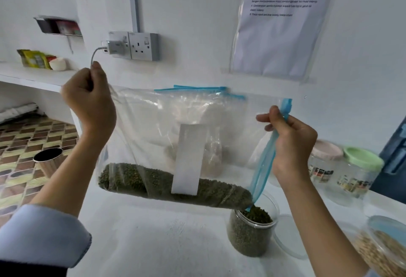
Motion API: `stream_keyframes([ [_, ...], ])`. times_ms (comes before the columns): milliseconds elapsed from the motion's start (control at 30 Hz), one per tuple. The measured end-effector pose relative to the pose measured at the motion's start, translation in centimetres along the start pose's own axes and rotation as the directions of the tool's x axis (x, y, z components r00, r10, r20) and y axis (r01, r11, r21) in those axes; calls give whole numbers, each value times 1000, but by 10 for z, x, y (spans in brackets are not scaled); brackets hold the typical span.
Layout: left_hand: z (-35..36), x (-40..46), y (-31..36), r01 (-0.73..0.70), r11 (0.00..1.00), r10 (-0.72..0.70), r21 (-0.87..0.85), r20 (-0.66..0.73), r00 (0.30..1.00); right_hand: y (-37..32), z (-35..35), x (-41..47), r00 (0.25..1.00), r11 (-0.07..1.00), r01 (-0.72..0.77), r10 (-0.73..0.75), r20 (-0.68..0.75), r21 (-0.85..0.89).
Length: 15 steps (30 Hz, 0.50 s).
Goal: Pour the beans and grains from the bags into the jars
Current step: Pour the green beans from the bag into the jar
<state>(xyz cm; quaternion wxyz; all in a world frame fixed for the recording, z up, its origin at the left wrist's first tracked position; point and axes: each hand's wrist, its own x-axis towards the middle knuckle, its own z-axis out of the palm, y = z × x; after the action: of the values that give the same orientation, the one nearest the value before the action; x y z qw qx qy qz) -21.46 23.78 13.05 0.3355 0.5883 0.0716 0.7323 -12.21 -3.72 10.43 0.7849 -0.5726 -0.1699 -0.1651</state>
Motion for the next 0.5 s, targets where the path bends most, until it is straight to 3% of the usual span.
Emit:
stream_keyframes([
  [33,-1,0,-1,5,1000,-5,7,-5,1000,0,0,0,1000,1000,7,-6,-23,16],
  [167,-2,0,2,8,999,-9,33,9,1000,-1,0,0,994,1000,-10,13,107,-26],
  [267,-3,3,1,15,1000,-15,14,-14,1000,1,2,1,1000,999,-16,16,0,30],
  [367,0,2,4,-22,999,21,42,18,1000,-1,8,-1,992,1000,-13,16,126,-21],
  [500,-2,4,5,12,1000,-12,14,-16,1000,-1,5,6,1000,1000,-13,13,8,8],
])
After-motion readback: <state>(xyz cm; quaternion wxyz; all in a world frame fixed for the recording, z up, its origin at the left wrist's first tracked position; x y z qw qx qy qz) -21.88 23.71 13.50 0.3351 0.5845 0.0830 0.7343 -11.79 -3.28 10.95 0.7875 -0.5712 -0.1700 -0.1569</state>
